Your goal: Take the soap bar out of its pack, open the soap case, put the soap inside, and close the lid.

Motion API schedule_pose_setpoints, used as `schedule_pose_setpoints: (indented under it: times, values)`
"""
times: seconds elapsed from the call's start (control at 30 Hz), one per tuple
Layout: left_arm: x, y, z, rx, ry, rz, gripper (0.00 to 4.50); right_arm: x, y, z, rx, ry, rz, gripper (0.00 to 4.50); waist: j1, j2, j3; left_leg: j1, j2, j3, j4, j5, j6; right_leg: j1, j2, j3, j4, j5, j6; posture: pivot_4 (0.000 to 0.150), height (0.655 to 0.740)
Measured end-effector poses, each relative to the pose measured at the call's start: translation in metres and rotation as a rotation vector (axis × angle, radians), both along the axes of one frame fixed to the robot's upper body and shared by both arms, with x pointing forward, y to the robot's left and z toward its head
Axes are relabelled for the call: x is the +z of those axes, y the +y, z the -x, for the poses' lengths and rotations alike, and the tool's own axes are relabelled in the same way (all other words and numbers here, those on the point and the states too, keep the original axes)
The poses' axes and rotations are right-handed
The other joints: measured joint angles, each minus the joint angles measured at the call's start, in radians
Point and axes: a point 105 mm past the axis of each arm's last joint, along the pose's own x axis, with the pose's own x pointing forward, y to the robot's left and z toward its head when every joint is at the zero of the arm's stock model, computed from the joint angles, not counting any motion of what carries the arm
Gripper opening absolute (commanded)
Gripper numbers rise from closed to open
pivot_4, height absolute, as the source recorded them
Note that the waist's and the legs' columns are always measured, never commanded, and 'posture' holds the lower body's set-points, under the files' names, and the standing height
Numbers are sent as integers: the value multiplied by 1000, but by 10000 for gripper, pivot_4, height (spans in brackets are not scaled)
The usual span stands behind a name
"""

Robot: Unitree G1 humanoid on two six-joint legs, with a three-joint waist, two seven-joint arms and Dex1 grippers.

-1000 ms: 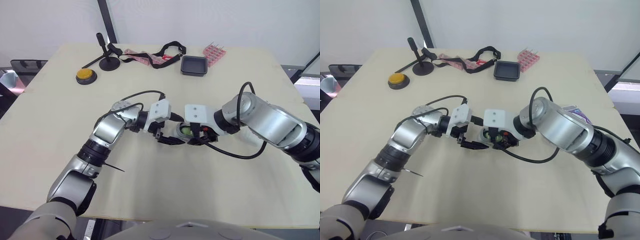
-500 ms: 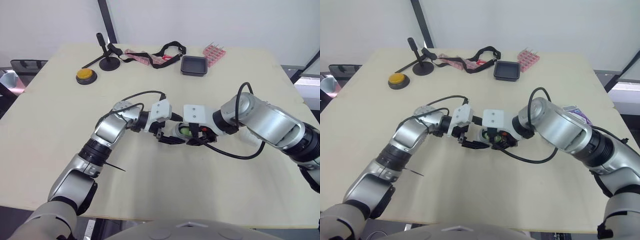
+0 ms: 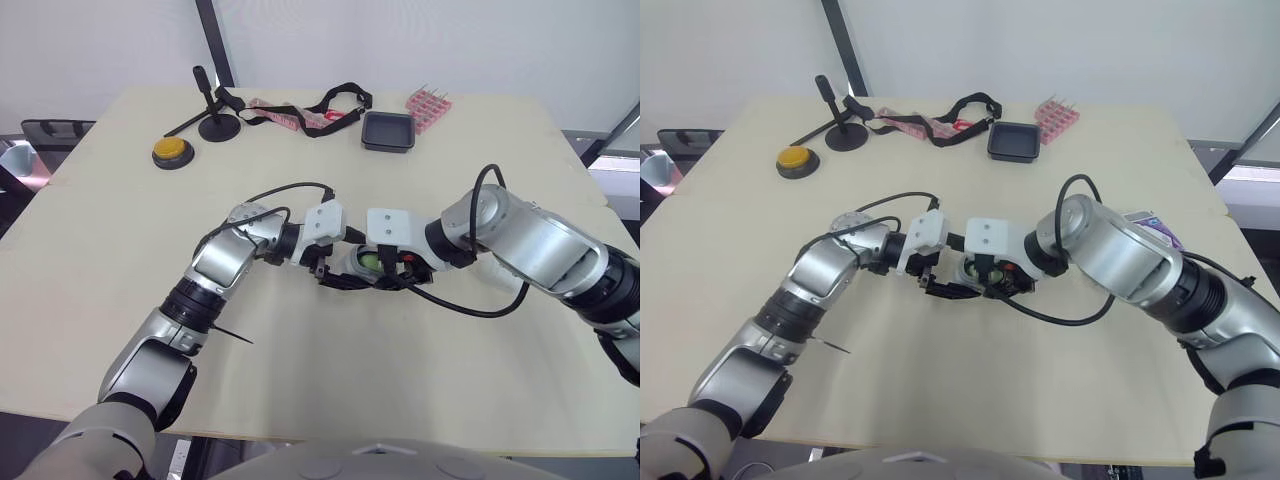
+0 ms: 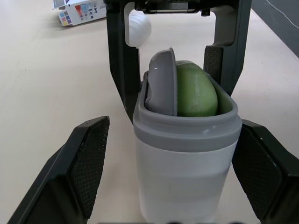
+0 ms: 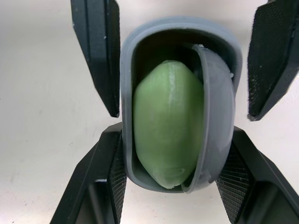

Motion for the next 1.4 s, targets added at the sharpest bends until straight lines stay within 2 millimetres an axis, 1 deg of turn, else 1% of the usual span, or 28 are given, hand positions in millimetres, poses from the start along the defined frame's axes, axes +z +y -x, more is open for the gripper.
schedule_pose_setpoints:
  times: [0.13, 0.17, 0.23, 0.37, 0.93, 1.0, 1.03, 1.13, 1.17, 1.23, 1.4]
  values:
    - [-2, -1, 1, -3, -4, -9, 40051, 0, -1, -1, -8, 0, 2, 20580, 0, 0, 0, 0, 0, 0, 0, 0, 0, 0, 0, 0, 0, 0, 0, 1500, 7400]
    - [-2, -1, 1, -3, -4, -10, 38098, -1, -1, -2, -10, 0, 2, 20580, 0, 0, 0, 0, 0, 0, 0, 0, 0, 0, 0, 0, 0, 0, 0, 1500, 7400]
    - [-1, -2, 0, 0, -6, -6, 32383, 0, -1, -2, -10, -1, 3, 20580, 0, 0, 0, 0, 0, 0, 0, 0, 0, 0, 0, 0, 0, 0, 0, 1500, 7400]
    - [-2, -3, 1, -4, -10, -3, 19515, 0, -2, -2, -10, -3, 4, 20580, 0, 0, 0, 0, 0, 0, 0, 0, 0, 0, 0, 0, 0, 0, 0, 1500, 7400]
    - [-3, -3, 1, -3, -32, 7, 19515, -1, -2, -2, -6, -6, 6, 20580, 0, 0, 0, 0, 0, 0, 1, 0, 0, 0, 0, 0, 1, 0, 0, 1500, 7400]
    - [-4, -2, 1, -2, -30, 8, 19315, -3, -1, -1, -7, 4, 2, 30340, 0, 0, 0, 0, 0, 0, 1, 0, 0, 0, 0, 0, 1, 0, 0, 1500, 7400]
    - [-5, -2, 1, 0, -37, 7, 19315, -3, 0, 0, -9, 14, -3, 32989, 0, 0, 0, 0, 0, 0, 1, 0, 0, 0, 0, 0, 1, 0, 0, 1500, 7400]
    - [-8, -1, 2, -1, -53, 12, 19315, -4, -1, 1, -23, 36, -31, 43346, 1, 0, 0, 0, 0, 0, 2, 0, 0, 0, 0, 0, 1, 0, 0, 1500, 7400]
    - [-9, 0, 3, -1, -52, 14, 19315, -5, -2, 1, -28, 41, -38, 44621, 1, 0, 0, 0, 0, 0, 2, 0, 0, 0, 0, 0, 1, 0, 0, 1500, 7400]
    - [-14, 2, 4, 1, -44, 16, 19315, -5, -4, 2, -39, 55, -62, 44621, 1, 0, 0, 0, 0, 0, 2, 0, 0, 0, 0, 0, 1, 0, 0, 1500, 7400]
    - [-16, 6, 4, -2, -52, 40, 19315, -5, -10, 0, -71, 74, -126, 44621, 2, 0, 0, 0, 0, 0, 3, 0, 0, 0, 0, 0, -1, 0, 0, 1500, 7400]
